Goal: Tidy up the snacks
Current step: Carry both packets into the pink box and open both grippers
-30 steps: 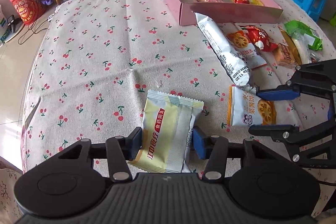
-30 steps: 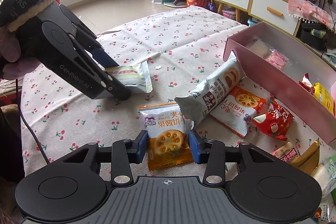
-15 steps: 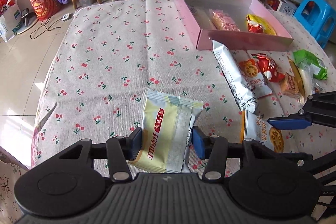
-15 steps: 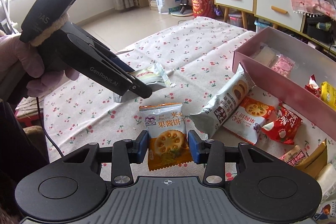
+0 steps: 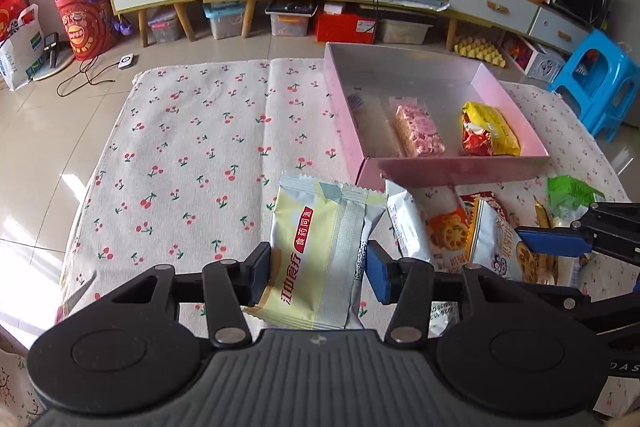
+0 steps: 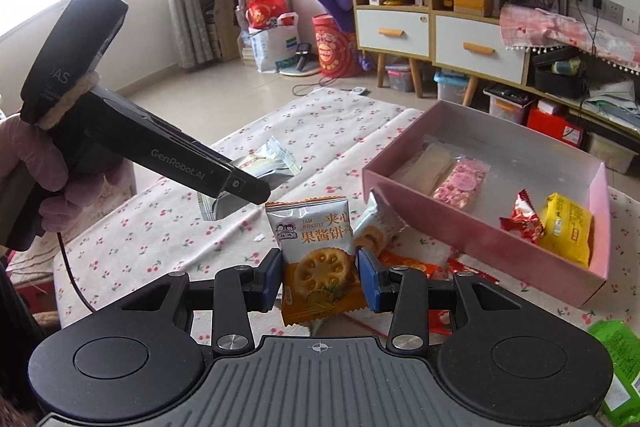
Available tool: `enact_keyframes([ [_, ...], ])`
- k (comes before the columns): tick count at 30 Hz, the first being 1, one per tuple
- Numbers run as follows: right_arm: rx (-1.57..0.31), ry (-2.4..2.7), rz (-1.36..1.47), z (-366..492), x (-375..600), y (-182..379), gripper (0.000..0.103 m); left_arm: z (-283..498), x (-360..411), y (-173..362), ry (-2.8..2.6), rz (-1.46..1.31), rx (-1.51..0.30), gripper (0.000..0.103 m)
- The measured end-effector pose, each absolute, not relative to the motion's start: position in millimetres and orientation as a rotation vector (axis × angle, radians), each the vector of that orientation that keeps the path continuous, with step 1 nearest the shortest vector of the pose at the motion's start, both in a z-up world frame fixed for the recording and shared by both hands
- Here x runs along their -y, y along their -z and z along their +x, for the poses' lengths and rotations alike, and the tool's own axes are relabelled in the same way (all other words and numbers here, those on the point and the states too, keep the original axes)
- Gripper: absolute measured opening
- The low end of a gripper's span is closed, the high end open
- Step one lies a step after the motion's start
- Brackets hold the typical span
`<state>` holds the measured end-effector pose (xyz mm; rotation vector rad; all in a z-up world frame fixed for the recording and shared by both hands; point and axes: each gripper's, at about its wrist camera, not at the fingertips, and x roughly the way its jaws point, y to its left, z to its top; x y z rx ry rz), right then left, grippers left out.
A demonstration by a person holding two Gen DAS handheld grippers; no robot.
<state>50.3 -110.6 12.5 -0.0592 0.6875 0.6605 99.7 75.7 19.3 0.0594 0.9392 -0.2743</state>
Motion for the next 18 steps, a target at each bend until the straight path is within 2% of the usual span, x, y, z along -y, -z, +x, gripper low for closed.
enact_keyframes([
  [18, -0.683, -0.401, 0.109, 134.4, 166.6, -8.5, 0.04, 150.5, -29.2, -17.2, 0.289, -0.073, -0.834, 0.046],
])
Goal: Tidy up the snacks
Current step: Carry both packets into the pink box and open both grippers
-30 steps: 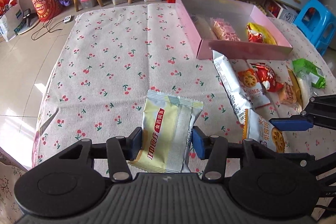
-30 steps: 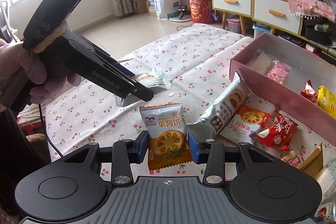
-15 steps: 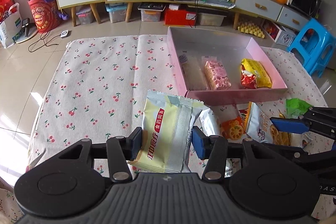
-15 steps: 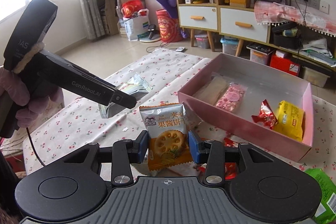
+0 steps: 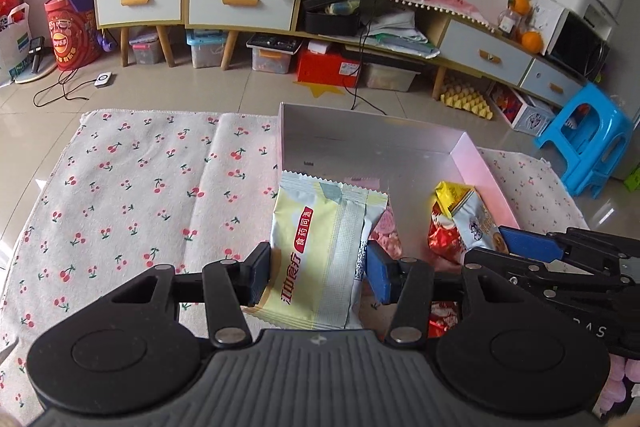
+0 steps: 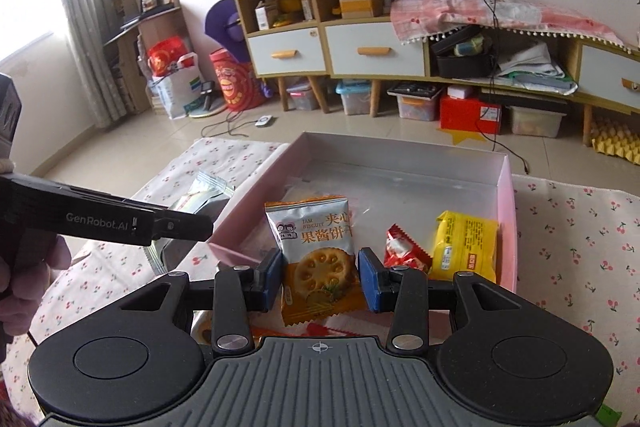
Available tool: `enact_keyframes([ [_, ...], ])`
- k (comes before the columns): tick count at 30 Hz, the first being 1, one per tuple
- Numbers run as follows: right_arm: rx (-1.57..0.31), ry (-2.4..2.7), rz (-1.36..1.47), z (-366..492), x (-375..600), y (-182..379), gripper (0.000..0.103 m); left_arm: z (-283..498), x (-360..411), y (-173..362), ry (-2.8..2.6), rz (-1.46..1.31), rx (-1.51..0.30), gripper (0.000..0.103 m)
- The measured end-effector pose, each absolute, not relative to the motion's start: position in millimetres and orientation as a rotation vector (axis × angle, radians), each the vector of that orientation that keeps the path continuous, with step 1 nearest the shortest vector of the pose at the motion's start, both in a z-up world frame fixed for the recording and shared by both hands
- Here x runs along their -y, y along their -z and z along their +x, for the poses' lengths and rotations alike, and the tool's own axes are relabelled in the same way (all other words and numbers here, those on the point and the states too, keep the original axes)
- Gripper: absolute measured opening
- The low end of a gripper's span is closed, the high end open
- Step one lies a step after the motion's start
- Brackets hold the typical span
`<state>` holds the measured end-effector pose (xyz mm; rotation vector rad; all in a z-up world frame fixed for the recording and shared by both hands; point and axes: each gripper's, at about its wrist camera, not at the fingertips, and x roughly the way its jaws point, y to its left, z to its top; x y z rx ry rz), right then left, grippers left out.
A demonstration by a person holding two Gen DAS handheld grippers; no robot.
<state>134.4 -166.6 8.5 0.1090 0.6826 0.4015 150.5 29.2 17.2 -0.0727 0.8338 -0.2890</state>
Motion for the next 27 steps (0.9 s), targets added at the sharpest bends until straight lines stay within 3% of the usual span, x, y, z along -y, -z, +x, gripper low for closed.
enact_keyframes([
  [16, -0.704, -0.211, 0.264, 189.5, 196.1, 4.5, 0.04, 169.7, -2.3, 2.8, 0.25, -0.119, -0.773, 0.047],
  [27, -0.711, -0.132, 0.182, 198.5, 204.6, 15.8, 0.04, 169.5, 1.1, 6.8, 0.264, -0.028, -0.778, 0.048],
])
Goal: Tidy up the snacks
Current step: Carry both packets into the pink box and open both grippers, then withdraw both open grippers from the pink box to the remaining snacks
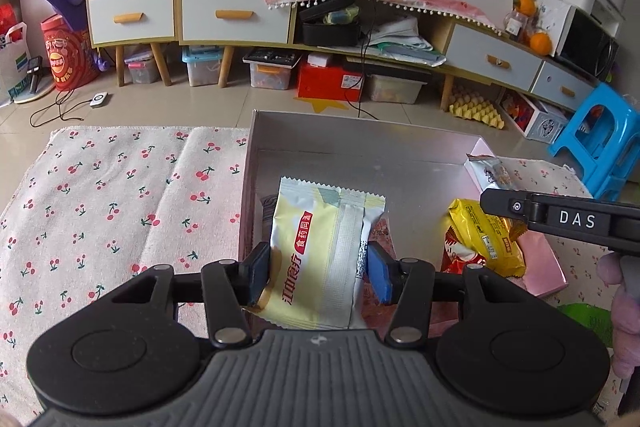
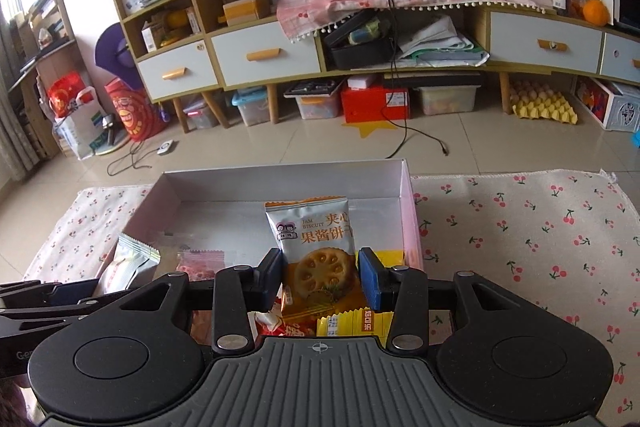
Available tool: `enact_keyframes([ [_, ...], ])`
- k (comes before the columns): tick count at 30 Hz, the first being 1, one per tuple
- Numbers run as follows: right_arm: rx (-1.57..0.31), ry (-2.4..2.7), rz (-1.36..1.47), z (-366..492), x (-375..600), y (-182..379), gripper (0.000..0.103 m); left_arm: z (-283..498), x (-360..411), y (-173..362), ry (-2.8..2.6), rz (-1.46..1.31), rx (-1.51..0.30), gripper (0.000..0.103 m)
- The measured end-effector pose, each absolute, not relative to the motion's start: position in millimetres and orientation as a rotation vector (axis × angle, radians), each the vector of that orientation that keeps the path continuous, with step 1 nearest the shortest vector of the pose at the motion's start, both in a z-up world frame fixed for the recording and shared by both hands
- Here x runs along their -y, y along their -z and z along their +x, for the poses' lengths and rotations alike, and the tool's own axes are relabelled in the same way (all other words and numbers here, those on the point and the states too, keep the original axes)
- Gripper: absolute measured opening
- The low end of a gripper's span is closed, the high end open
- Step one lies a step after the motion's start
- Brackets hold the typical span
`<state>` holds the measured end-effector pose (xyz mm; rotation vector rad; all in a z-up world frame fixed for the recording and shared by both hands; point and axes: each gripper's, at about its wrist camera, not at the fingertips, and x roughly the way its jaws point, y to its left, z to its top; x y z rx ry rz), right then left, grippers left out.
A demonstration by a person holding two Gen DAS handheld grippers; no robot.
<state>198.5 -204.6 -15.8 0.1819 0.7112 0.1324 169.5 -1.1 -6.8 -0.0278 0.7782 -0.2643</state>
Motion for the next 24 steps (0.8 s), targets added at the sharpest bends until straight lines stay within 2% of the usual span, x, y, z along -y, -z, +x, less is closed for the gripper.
enact_keyframes([
  [3, -0.717, -0.141, 0.185, 198.5, 203.1, 17.8, 0.042, 169.4, 3.1, 7.6, 0.258, -0.013, -0.777, 0.048],
  [5, -0.723, -0.137, 0.19, 198.5, 202.7, 18.7, 0.043, 168.6, 3.2, 6.5, 0.265, -0.007, -0.775, 0.053],
  [6, -0.728, -0.137, 0.193, 198.7, 202.9, 18.7, 0.042, 168.1, 4.1, 6.0, 0.269, -0.006, -0.772, 0.059],
  [7, -0.733, -0.138, 0.198, 198.9, 203.1, 18.3, 0.045, 167.6, 4.2, 5.4, 0.271, -0.005, -0.769, 0.064],
  [9, -0.731, -0.136, 0.205, 198.2, 203.6, 15.9, 0.065, 166.4, 4.8, 4.2, 0.278, -0.004, -0.765, 0.069],
  [11, -0.717, -0.135, 0.195, 196.1, 203.0, 12.8, 0.071, 166.4, 5.3, 3.9, 0.29, -0.008, -0.777, 0.074],
  [19, -0.713, -0.14, 0.156, 188.5, 198.8, 3.8, 0.074, 161.8, 8.7, 1.1, 0.303, -0.001, -0.787, 0.087],
  [24, -0.709, -0.135, 0.133, 180.2, 197.5, -3.9, 0.074, 152.7, 10.9, -3.1, 0.314, 0.013, -0.781, 0.091],
])
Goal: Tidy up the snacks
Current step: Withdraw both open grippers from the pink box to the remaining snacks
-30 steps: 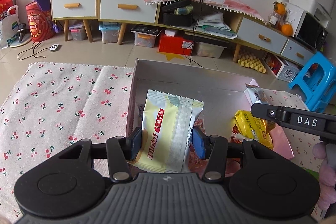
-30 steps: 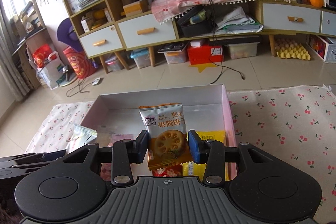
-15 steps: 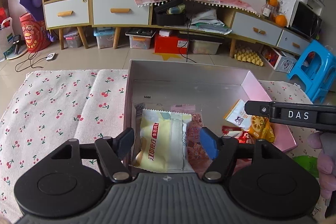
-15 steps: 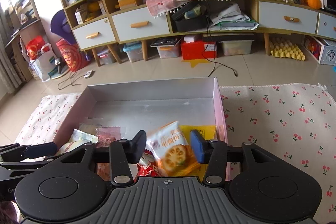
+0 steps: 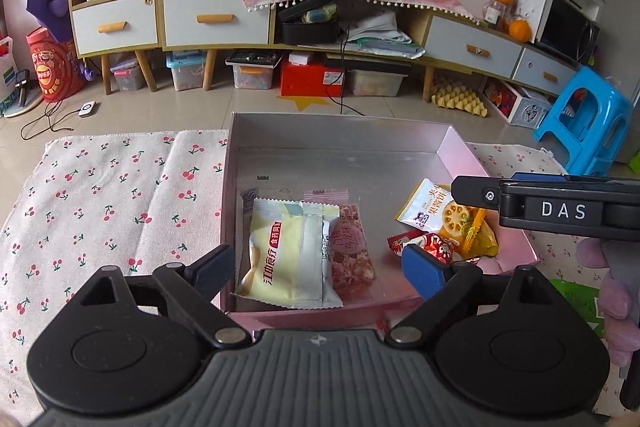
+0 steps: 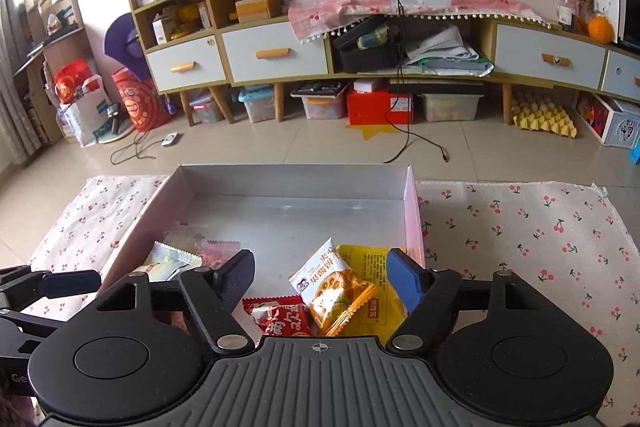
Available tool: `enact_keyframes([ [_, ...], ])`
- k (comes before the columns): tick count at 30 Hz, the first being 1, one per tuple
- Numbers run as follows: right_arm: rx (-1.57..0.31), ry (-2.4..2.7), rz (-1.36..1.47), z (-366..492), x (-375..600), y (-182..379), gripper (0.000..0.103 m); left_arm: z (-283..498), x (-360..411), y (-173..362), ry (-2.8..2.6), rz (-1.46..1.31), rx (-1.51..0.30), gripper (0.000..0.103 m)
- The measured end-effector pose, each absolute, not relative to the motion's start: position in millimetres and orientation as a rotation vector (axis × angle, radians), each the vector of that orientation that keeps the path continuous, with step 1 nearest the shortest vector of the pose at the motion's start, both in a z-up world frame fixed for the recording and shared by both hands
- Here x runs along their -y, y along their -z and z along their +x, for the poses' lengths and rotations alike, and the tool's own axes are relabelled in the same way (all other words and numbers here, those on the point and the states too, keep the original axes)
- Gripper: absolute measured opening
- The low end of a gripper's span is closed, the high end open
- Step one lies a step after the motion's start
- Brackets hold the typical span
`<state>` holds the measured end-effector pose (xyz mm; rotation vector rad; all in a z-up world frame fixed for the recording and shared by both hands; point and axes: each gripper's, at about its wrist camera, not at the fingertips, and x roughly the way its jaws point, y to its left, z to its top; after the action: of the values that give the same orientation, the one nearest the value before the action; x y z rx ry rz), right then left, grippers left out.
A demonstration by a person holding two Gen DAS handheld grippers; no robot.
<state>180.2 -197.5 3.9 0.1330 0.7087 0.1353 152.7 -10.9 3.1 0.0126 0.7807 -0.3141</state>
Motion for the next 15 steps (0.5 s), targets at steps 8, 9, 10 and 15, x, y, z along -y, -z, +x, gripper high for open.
enact_keyframes([
  [8, -0.711, -0.165, 0.093, 160.4, 198.9, -14.0, 0.081, 136.4, 9.4, -11.7, 0.332, 0.031, -0.771, 0.094],
  [9, -0.712, -0.169, 0.081, 157.8, 198.5, -14.8, 0.081, 134.3, 8.3, -12.7, 0.332, 0.031, -0.769, 0.095],
  [10, -0.713, -0.173, 0.068, 154.5, 197.9, -15.6, 0.081, 132.6, 7.0, -13.7, 0.332, 0.03, -0.768, 0.095],
  [15, -0.726, -0.197, 0.026, 137.7, 195.0, -16.7, 0.081, 124.6, 1.8, -16.3, 0.332, 0.026, -0.772, 0.097],
])
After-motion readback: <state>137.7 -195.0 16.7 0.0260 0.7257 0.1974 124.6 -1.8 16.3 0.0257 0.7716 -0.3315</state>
